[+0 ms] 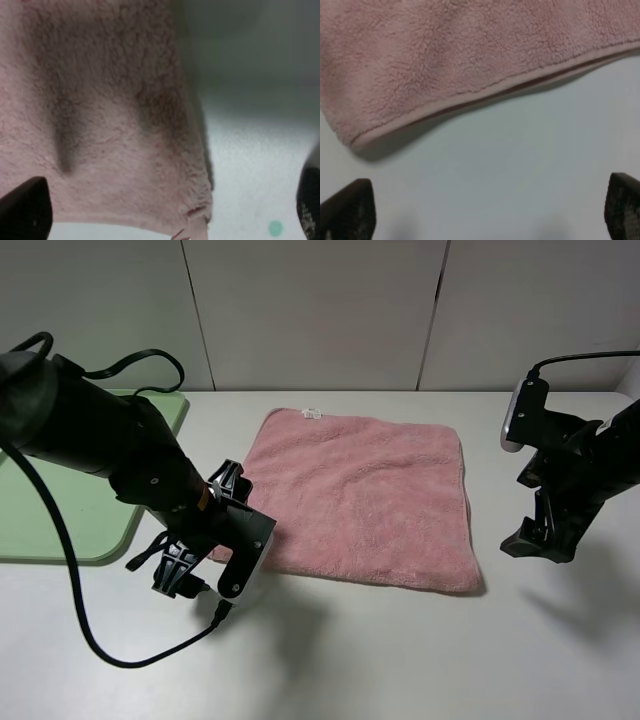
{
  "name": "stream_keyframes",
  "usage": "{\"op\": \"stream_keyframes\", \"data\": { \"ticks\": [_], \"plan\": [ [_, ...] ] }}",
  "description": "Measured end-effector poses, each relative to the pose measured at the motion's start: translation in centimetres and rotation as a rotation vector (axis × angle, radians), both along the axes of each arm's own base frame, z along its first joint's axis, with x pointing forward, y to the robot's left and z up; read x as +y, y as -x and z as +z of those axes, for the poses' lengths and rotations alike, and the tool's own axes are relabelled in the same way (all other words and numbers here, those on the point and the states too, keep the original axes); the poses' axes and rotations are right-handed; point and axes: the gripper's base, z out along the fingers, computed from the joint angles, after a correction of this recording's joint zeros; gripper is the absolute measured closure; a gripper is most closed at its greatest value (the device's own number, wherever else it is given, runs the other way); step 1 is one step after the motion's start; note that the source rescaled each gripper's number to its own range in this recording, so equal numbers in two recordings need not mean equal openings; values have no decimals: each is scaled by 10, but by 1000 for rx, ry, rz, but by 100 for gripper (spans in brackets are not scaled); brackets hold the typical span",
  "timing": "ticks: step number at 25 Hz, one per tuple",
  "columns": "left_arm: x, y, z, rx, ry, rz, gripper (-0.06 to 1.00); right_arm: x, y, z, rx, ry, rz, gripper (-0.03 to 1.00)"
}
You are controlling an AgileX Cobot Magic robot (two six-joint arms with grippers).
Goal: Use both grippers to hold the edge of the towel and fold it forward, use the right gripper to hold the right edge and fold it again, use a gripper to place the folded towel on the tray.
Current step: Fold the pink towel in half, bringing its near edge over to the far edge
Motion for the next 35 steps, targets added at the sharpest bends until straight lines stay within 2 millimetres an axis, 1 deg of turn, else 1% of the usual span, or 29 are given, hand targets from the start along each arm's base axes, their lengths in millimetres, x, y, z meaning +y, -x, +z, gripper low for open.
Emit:
{"op": "stream_keyframes", "data": {
  "ticks": [9,16,23,26,28,33,35],
  "plan": [
    [0,0,0,2,3,20,-4,1,1,0,10,-5,18,-3],
    [0,0,0,2,3,23,-4,7,3,1,21,-67,62,-3],
    [0,0,0,2,3,25,-4,8,3,1,17,-75,74,-3],
    [0,0,0,2,3,25,-4,10,3,-2,29,-79,76,-3],
    [0,0,0,2,3,25,-4,17,3,-6,40,-75,105,-3],
    [0,0,0,2,3,25,-4,46,6,-16,34,-59,212,-3],
    [0,0,0,2,3,25,-3,52,6,-21,37,-52,233,-3]
  ]
}}
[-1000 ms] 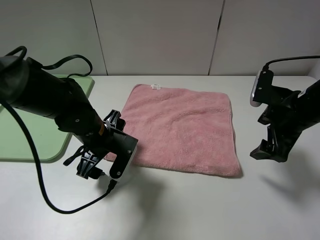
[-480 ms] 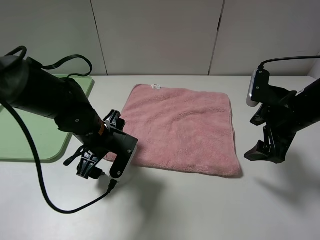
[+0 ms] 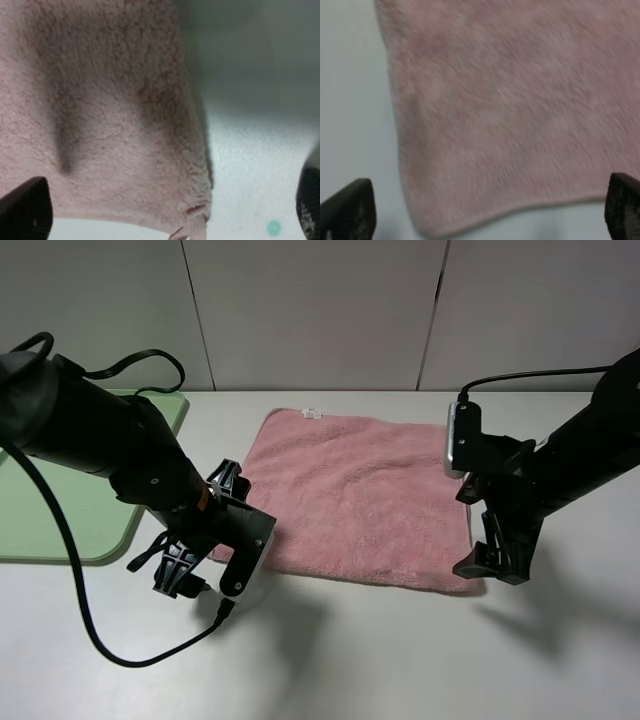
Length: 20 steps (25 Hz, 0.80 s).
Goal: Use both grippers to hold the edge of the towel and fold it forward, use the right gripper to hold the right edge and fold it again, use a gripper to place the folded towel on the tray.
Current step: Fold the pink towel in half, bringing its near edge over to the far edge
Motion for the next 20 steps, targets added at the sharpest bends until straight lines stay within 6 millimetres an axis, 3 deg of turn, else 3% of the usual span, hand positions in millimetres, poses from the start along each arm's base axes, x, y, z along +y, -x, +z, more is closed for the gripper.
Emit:
{"op": "stream_keyframes", "data": {
  "ticks": [12,20],
  "plan": [
    [0,0,0,0,0,1,-3,5,-1,-23,80,24,-13,-3],
    [0,0,0,0,0,1,-3,5,-1,-25,98,19,-40,-3]
  ]
}}
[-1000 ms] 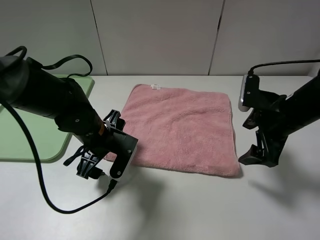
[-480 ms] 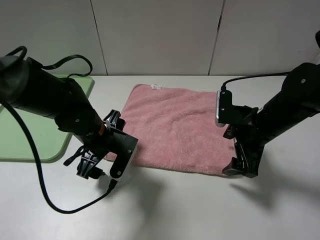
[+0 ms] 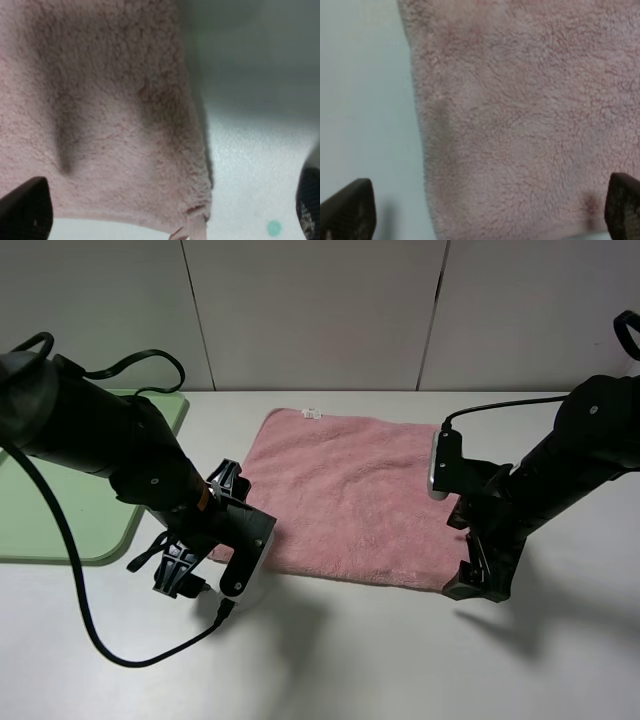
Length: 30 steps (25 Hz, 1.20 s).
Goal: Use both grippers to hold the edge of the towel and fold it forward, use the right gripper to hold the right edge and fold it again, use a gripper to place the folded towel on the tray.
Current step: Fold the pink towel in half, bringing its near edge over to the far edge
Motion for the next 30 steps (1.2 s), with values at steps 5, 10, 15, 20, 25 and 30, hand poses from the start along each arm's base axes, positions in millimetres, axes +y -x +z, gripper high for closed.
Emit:
{"op": "stream_keyframes", "data": {
  "ticks": [5,10,15,20,25,30],
  "plan": [
    [0,0,0,0,0,0,-3,0,-1,0,-12,0,-4,-3],
    [0,0,0,0,0,1,-3,0,-2,0,-25,1,-8,-3],
    [0,0,0,0,0,0,-3,0,-3,0,-29,-2,-14,-3],
    [0,0,0,0,0,0,-3,0,-3,-7,-2,3,-20,-3],
    [0,0,0,0,0,0,-3,0,-3,-17,35,15,-22,-3],
    [0,0,0,0,0,1,-3,0,-3,-17,36,13,-25,-3]
  ]
}}
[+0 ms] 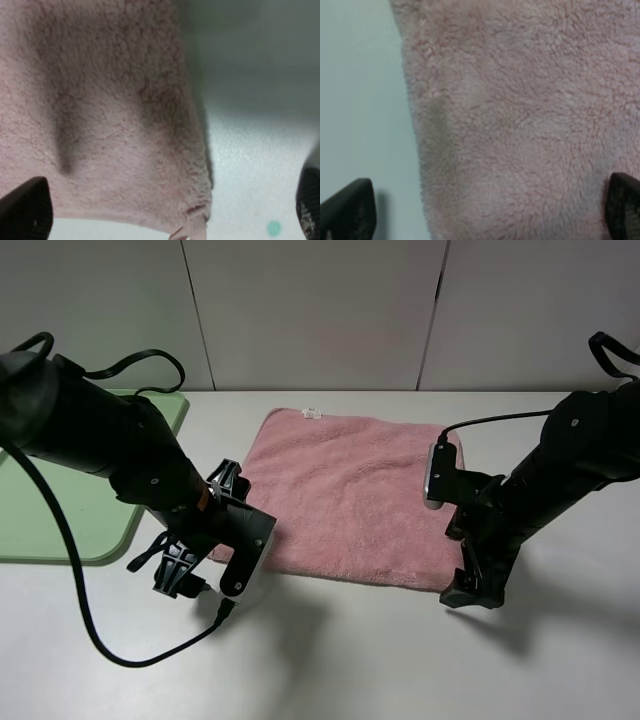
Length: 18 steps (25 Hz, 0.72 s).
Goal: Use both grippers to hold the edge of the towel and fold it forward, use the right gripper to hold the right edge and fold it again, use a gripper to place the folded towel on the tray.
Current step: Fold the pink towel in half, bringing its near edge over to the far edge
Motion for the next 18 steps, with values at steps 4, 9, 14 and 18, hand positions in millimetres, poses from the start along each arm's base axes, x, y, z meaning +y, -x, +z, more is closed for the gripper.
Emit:
{"op": "stream_keyframes", "data": {
  "ticks": [4,9,14,18],
  "plan": [
    [0,0,0,0,0,0,-3,0,-1,-6,8,5,-8,-3],
    [0,0,0,-2,4,-1,-3,0,-1,-18,40,17,-19,-3],
    [0,0,-1,-1,3,-1,-2,0,-2,-19,43,19,-19,-3],
    [0,0,-1,-1,4,-1,-1,0,-2,-19,43,19,-19,-3]
  ]
}}
